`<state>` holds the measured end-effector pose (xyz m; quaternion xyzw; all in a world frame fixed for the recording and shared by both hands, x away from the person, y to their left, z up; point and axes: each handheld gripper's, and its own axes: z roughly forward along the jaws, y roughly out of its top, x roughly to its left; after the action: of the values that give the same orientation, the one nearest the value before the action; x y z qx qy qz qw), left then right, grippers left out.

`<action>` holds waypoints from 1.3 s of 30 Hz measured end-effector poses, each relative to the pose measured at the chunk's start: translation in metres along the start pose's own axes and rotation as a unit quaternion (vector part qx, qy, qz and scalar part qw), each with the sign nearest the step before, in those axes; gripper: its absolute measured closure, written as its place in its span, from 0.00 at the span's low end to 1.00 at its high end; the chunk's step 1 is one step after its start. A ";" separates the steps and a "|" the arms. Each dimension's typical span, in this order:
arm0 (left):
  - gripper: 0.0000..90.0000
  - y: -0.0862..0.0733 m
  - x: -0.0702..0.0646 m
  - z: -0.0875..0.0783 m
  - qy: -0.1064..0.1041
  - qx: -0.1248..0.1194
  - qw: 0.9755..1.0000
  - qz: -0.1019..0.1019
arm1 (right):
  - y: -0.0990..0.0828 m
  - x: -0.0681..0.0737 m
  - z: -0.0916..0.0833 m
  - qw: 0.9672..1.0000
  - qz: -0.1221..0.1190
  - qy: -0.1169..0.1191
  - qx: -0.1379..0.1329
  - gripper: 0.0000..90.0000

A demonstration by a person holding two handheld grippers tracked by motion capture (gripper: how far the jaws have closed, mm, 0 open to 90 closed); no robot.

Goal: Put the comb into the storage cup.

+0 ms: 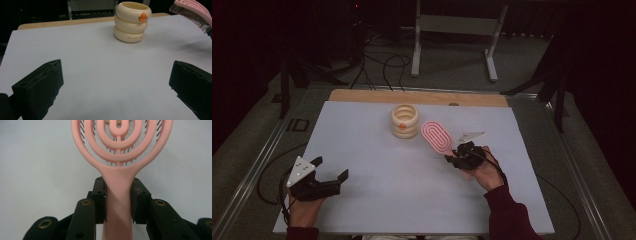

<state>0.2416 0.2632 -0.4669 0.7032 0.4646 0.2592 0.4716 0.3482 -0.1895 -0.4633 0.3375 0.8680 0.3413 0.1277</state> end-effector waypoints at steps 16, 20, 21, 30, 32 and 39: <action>0.00 0.013 -0.009 0.018 -0.032 0.015 0.999 0.002 | 0.007 0.009 0.000 1.000 -0.008 0.005 -0.023 0.78; 0.00 0.017 -0.010 0.020 -0.034 0.011 0.999 0.002 | 0.009 0.011 0.001 1.000 -0.004 0.007 -0.030 0.78; 0.00 0.018 -0.010 0.020 -0.035 0.012 0.999 0.002 | 0.010 0.011 0.002 0.999 -0.004 0.006 -0.032 0.78; 0.00 0.025 -0.011 0.025 -0.045 0.011 0.999 -0.005 | 0.014 0.018 0.008 0.999 -0.008 0.012 -0.036 0.78; 0.00 0.027 -0.011 0.025 -0.048 0.008 0.999 -0.009 | 0.015 0.020 0.009 0.999 -0.009 0.013 -0.038 0.78; 0.00 0.035 -0.014 0.028 -0.053 0.006 0.999 -0.008 | 0.018 0.025 0.010 0.999 -0.007 0.015 -0.045 0.78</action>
<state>0.2719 0.2342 -0.4463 0.7152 0.4461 0.2154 0.4931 0.3429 -0.1578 -0.4580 0.3201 0.8557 0.3843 0.1325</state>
